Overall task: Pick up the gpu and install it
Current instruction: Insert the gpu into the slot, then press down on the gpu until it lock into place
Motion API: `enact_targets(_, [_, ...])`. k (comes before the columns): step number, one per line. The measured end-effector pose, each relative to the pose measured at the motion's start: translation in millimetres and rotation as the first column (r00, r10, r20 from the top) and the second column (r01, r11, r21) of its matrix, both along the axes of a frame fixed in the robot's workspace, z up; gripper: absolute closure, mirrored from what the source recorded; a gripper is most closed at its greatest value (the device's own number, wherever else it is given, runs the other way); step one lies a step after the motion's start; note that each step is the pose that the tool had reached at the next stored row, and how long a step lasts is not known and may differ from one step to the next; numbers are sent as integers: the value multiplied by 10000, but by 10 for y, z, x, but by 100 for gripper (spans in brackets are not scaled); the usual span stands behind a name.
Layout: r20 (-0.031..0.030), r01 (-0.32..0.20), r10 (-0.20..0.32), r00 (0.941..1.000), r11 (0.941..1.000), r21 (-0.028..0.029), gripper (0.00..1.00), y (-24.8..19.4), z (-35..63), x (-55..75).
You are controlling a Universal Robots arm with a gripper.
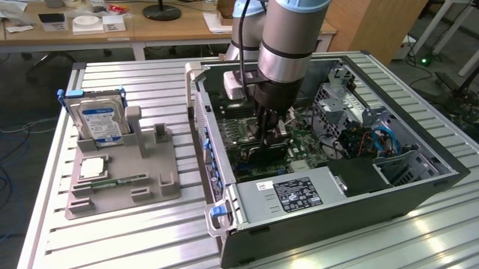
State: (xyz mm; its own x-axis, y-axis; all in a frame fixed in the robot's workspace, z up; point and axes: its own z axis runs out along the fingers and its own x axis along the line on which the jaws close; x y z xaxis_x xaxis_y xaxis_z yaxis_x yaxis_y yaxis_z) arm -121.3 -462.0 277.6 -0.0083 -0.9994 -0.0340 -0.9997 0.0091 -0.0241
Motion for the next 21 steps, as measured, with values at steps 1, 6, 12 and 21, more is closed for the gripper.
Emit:
enact_targets(1, [1, 0, 0, 10000, 10000, 5, 66, 0, -1, 0])
enact_targets(6, [0, 1, -1, 10000, 10000, 5, 66, 0, 0, 0])
enact_targets(12, [0, 0, 0, 10000, 10000, 5, 86, 0, 0, 0])
enact_targets(21, [0, 0, 0, 10000, 10000, 6, 89, 0, 0, 0])
